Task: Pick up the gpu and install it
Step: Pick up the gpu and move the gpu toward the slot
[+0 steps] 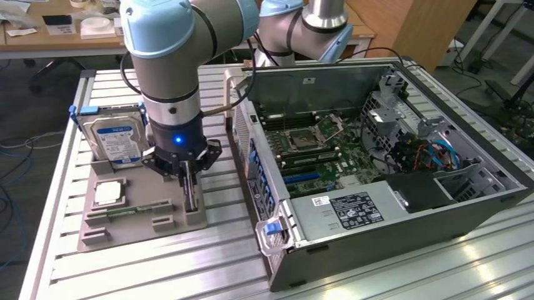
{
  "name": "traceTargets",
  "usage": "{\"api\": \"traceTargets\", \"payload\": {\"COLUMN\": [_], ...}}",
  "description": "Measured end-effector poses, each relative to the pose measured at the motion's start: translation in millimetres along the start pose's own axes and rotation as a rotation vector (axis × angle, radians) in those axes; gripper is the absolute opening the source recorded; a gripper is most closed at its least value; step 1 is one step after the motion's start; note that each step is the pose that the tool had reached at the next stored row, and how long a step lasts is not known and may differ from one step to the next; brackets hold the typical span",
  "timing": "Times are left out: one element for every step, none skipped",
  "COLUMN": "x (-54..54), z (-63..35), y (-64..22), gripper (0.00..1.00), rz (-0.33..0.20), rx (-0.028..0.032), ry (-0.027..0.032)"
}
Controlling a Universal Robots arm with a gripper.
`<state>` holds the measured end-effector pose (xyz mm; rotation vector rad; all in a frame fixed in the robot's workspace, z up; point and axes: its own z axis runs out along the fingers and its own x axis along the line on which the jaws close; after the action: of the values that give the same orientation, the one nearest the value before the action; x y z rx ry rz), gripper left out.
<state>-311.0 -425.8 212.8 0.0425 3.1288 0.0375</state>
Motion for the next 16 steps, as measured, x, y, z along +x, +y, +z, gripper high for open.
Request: {"api": "traceTargets", "payload": {"x": [-0.1, -0.1, -0.1, -0.1, -0.1, -0.1, -0.1, -0.1, -0.1, -0.1, -0.1, -0.1, -0.1, -0.2, -0.2, -0.2], "z": [0.1, 0.3, 0.4, 0.4, 0.5, 0.5, 0.5, 0.5, 0.5, 0.5, 0.5, 0.5, 0.3, 0.0, -0.3, -0.9], "y": [0.0, 0.0, 0.0, 0.0, 0.0, 0.0, 0.0, 0.0, 0.0, 0.0, 0.0, 0.0, -0.1, 0.0, 0.1, 0.1], "gripper": [0.28, 0.28, 0.28, 0.28, 0.28, 0.28, 0.28, 0.28, 0.28, 0.28, 0.28, 0.28, 0.28, 0.28, 0.28, 0.28], "rz": [0.000, 0.000, 0.000, 0.000, 0.000, 0.000, 0.000, 0.000, 0.000, 0.000, 0.000, 0.000, 0.000, 0.000, 0.000, 0.000], "rx": [0.0001, 0.0000, 0.0000, 0.0000, 0.0000, -0.0001, -0.0001, -0.0001, -0.0001, -0.0001, -0.0002, -0.0005, -0.0017, -0.0033, -0.0046, -0.0049], "ry": [0.0000, 0.0000, -0.0002, -0.0002, -0.0002, -0.0003, -0.0003, -0.0003, -0.0003, -0.0003, -0.0003, -0.0004, -0.0004, -0.0007, -0.0011, -0.0011]}}
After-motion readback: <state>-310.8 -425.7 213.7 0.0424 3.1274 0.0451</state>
